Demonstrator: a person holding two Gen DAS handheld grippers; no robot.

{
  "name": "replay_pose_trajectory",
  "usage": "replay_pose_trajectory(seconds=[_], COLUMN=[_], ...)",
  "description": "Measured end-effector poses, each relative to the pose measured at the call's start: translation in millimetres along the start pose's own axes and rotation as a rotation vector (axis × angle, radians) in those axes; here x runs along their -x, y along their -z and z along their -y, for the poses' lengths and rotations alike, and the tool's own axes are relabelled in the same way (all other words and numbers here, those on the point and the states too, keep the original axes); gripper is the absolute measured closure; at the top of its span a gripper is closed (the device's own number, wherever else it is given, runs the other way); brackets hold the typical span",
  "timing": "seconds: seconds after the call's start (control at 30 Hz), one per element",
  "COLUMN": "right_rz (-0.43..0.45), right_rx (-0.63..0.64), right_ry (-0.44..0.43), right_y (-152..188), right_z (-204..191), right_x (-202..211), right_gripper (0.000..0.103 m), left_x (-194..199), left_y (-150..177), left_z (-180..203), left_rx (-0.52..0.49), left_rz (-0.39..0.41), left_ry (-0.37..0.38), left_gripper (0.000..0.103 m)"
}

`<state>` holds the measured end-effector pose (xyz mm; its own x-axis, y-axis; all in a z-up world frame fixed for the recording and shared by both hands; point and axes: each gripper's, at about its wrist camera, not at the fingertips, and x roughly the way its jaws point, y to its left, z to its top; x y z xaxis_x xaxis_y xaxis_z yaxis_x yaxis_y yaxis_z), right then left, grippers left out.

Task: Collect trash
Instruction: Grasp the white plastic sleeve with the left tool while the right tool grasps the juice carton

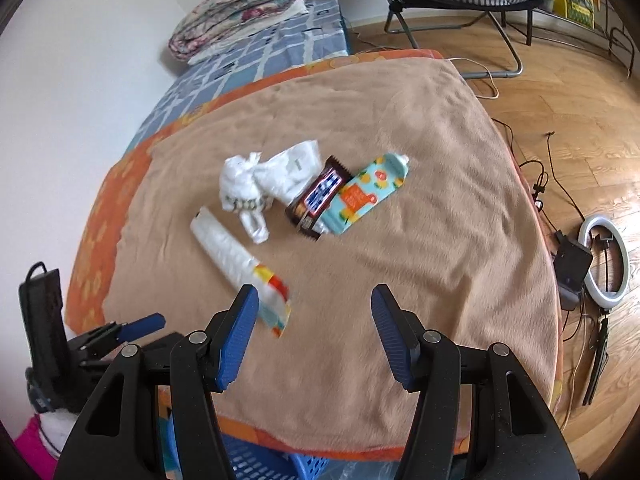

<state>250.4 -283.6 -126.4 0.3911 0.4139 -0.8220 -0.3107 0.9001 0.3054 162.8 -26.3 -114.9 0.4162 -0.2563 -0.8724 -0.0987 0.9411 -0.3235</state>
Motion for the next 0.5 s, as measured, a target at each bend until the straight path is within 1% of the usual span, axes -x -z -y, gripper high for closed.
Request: replay_pose_trajectory(seconds=[0.13, 0.23, 0.27, 0.33, 0.43, 0.47, 0.5], right_rz=[0.008, 0.017, 0.017, 0.01, 0.003, 0.003, 0.004], right_rx=[-0.043, -0.072, -0.09, -0.145, -0.236, -0.255, -0.263], right_ry=[0.021, 0.063, 0.074, 0.071, 0.063, 0.065, 0.074], right_y=[-14.7, -25.7, -30.0, -37.8, -48.9, -52.4, -55.6], right_z=[12.1, 21.0, 24.9, 34.9, 50.8, 54.7, 57.0], right_x=[-6.9, -15.1, -19.4, -29.0, -43.5, -48.5, -52.8], right_gripper=[0.045, 0.045, 0.045, 0.045, 0.045, 0.045, 0.045], left_x=[-16.5, -30.0, -34.8, -42.4, -51.1, -53.0, -54.1], left_y=[-21.5, -35.3, -38.8, -44.3, -50.8, -53.1, -54.8], left_z=[-4.5, -12.1, -15.2, -18.6, -21.1, -21.7, -22.3], left_rx=[0.051, 0.111, 0.139, 0.173, 0.192, 0.199, 0.204], left_rz=[0.012, 0.007, 0.003, -0.003, -0.002, 0.003, 0.008], left_ry=[-0.018, -0.021, -0.011, -0.005, -0.018, -0.018, -0.015], left_gripper=[0.04, 0.04, 0.04, 0.04, 0.04, 0.038, 0.033])
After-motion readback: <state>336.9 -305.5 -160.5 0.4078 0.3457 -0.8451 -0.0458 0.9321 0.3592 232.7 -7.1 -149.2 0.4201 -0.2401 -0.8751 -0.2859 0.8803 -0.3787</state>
